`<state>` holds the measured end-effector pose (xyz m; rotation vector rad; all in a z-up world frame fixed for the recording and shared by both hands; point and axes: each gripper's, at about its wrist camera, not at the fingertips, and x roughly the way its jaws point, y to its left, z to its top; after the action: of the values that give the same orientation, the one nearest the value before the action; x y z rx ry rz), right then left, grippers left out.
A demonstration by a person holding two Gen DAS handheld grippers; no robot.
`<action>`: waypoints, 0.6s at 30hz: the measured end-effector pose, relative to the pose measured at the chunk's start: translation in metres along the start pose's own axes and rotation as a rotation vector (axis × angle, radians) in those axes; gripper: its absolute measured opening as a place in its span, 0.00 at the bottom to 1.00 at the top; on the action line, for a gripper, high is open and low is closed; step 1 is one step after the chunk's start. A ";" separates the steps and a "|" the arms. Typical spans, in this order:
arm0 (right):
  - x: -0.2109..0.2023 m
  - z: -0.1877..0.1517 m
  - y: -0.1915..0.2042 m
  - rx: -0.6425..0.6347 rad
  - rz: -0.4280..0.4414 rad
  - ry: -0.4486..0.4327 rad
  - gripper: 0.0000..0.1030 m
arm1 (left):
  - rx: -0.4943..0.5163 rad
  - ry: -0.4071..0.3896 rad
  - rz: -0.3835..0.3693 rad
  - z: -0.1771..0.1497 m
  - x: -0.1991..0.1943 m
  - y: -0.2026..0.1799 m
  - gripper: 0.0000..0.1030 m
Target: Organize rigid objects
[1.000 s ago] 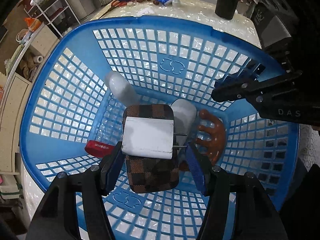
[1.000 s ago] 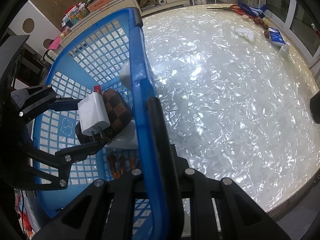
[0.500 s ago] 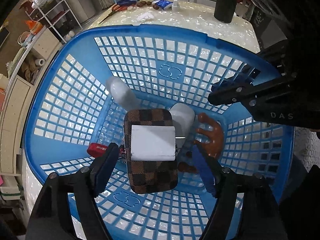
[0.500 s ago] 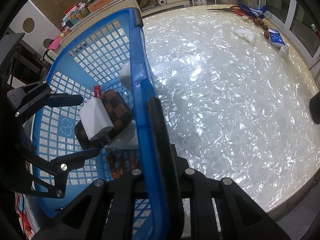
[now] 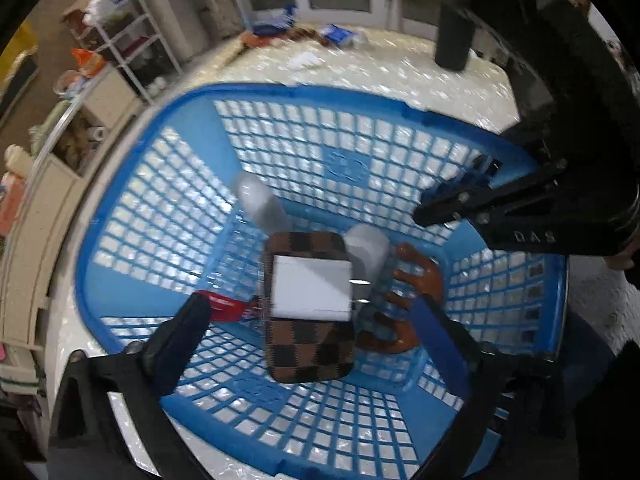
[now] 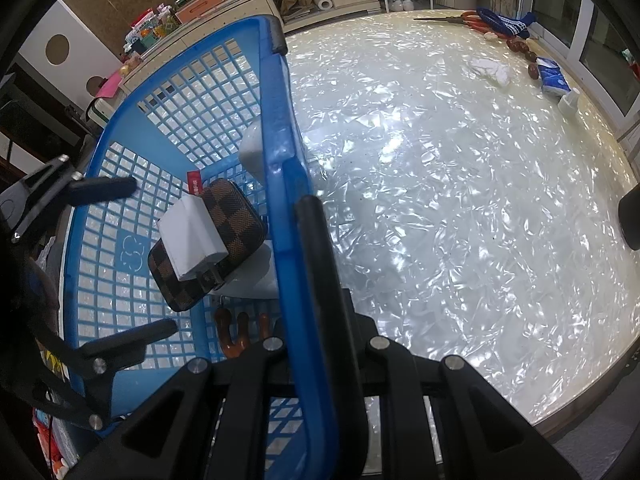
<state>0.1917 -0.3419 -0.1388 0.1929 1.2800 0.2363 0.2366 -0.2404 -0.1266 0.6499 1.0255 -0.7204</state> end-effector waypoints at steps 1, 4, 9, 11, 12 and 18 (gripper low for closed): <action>0.000 0.000 0.000 0.000 0.000 -0.001 0.12 | -0.015 0.003 0.012 0.000 -0.002 0.001 1.00; 0.000 0.000 0.000 0.000 -0.002 -0.004 0.12 | -0.052 0.006 0.052 -0.003 -0.005 0.007 1.00; -0.001 -0.001 -0.002 0.007 0.008 -0.007 0.25 | -0.127 -0.030 0.079 -0.011 -0.008 0.012 1.00; -0.002 -0.002 -0.002 0.004 -0.003 -0.009 0.67 | -0.162 -0.063 0.073 -0.015 -0.015 0.012 1.00; -0.002 -0.003 -0.003 0.006 -0.006 -0.015 0.74 | -0.182 -0.071 0.064 -0.015 -0.017 0.012 1.00; -0.005 -0.007 -0.007 0.016 -0.004 -0.030 0.99 | -0.225 -0.104 0.108 -0.020 -0.024 0.008 1.00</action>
<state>0.1846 -0.3504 -0.1380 0.2063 1.2524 0.2190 0.2247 -0.2149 -0.1106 0.4646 0.9513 -0.5296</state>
